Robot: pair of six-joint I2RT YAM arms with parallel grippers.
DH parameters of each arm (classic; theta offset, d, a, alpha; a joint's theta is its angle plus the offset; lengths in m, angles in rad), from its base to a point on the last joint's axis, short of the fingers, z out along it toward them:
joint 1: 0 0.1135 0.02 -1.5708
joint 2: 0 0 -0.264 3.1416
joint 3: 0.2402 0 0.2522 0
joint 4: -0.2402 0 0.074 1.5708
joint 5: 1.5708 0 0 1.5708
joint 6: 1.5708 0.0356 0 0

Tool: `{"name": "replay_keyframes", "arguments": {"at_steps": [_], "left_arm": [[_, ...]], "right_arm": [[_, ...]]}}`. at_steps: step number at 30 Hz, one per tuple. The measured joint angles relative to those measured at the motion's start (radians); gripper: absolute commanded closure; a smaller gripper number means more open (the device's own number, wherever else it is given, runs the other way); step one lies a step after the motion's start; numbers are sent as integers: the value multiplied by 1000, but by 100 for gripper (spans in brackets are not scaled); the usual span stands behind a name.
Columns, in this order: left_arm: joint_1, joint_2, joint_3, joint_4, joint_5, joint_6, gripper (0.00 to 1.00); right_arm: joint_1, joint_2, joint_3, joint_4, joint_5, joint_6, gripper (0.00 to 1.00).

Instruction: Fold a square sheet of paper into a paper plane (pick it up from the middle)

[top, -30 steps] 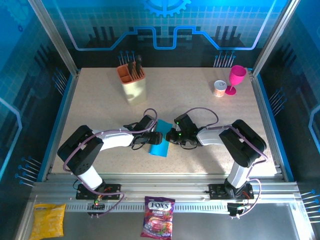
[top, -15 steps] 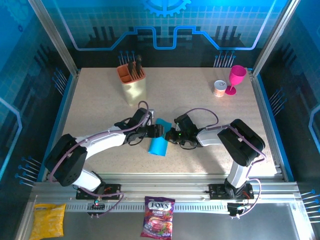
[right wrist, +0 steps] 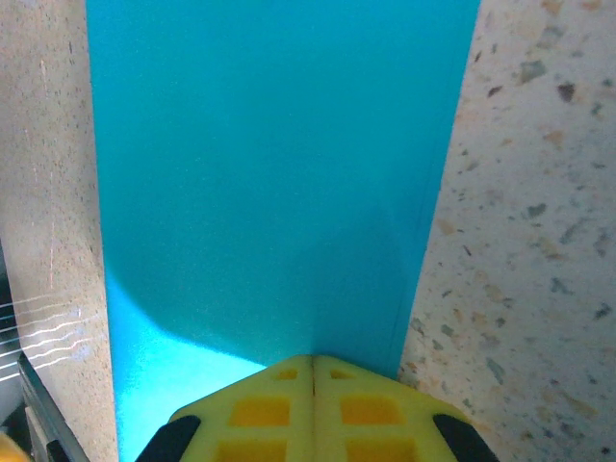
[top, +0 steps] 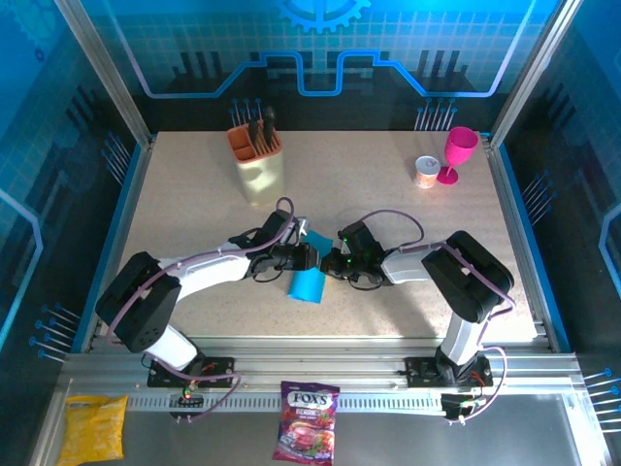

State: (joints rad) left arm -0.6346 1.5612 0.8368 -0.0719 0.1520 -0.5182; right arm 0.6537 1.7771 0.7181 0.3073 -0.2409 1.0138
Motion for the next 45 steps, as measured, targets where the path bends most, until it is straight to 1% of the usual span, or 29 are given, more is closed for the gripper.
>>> {"name": "replay_keyframes", "arguments": {"at_steps": [3, 9, 20, 24, 29, 33, 38, 45], "left_arm": [[6, 15, 0, 3, 3, 0, 84], [32, 45, -10, 21, 2, 0, 85], [55, 109, -69, 61, -25, 1, 85], [58, 111, -80, 79, -27, 1, 85], [63, 97, -80, 76, -26, 0, 81], [65, 78, -47, 60, -23, 0, 80], [78, 84, 33, 61, -11, 3, 82], [108, 175, 71, 78, -5, 17, 84]], "right_arm": [[0, 0, 0, 0, 0, 0, 100], [0, 2, 1, 0, -3, 0, 100], [0, 5, 2, 3, -8, -1, 100], [0, 6, 2, 5, -11, -1, 100], [0, 8, 2, 8, -13, -1, 100], [0, 8, 2, 8, -14, -4, 100], [0, 10, 2, 8, -14, -4, 100], [0, 13, 2, 9, -15, -4, 100]]}}
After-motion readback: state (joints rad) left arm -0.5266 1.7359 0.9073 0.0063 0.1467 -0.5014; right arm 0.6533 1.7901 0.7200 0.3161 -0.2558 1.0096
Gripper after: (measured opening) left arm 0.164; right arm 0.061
